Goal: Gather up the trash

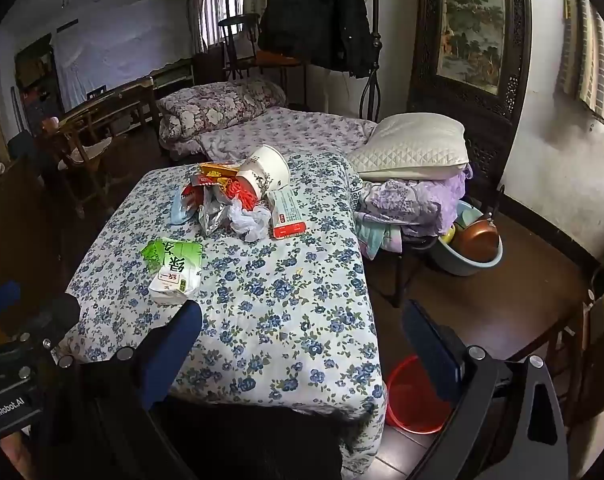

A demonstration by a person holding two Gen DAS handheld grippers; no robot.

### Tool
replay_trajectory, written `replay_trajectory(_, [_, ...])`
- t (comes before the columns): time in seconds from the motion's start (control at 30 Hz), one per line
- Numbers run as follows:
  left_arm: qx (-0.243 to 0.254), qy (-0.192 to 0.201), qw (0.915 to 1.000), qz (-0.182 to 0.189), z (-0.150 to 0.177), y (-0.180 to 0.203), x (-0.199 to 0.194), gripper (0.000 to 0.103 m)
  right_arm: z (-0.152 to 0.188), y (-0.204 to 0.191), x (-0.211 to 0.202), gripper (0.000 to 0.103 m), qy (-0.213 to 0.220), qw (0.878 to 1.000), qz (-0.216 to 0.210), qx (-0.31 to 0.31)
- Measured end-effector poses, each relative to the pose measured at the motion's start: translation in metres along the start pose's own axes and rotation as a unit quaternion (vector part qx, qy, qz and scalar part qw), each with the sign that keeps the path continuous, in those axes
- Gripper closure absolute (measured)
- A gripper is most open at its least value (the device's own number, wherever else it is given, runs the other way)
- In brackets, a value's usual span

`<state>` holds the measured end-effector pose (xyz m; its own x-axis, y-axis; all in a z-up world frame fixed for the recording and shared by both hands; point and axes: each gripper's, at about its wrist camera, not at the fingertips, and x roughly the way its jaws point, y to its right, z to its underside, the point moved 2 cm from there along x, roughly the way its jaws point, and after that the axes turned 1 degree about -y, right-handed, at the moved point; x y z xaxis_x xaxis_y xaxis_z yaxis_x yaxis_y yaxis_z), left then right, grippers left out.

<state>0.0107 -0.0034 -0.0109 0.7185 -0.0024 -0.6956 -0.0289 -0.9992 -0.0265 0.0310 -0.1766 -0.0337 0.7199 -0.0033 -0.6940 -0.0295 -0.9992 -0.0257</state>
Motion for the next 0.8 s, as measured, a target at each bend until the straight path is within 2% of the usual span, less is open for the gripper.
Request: replay_trajectory(0.8, [-0.015,0.009,0.9998,0.007,-0.0021,-0.005,-0.003,0.007,-0.0007,-0.0002,-0.0053,0.006,0.003,1.0,-0.002,0.001])
